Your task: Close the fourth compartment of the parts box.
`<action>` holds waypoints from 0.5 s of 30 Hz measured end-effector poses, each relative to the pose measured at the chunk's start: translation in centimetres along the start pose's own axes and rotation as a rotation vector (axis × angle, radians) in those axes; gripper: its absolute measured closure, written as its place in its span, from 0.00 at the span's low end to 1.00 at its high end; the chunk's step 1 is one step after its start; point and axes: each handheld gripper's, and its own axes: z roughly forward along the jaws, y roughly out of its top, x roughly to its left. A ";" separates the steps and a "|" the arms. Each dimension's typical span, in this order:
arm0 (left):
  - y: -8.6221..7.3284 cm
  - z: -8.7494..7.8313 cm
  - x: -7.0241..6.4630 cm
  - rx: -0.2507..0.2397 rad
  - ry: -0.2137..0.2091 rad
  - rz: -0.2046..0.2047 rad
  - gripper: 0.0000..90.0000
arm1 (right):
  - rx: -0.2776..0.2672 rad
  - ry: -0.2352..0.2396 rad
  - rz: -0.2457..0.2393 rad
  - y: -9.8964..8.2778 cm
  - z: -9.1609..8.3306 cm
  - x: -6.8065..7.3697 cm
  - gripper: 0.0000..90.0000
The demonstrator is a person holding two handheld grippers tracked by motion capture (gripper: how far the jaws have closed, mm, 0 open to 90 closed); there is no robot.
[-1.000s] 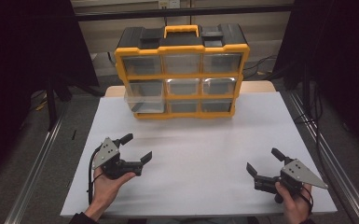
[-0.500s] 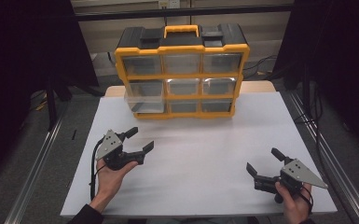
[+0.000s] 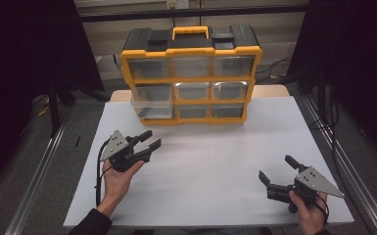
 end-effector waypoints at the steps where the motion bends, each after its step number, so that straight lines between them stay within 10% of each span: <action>1: 0.1 0.1 0.0 -0.001 -0.005 -0.007 0.62 | 0.000 0.000 -0.001 0.0 0.0 0.0 0.00; 15: 0.8 0.8 1.2 0.016 -0.004 -0.012 0.88 | 0.000 0.001 -0.004 0.0 0.0 0.0 0.00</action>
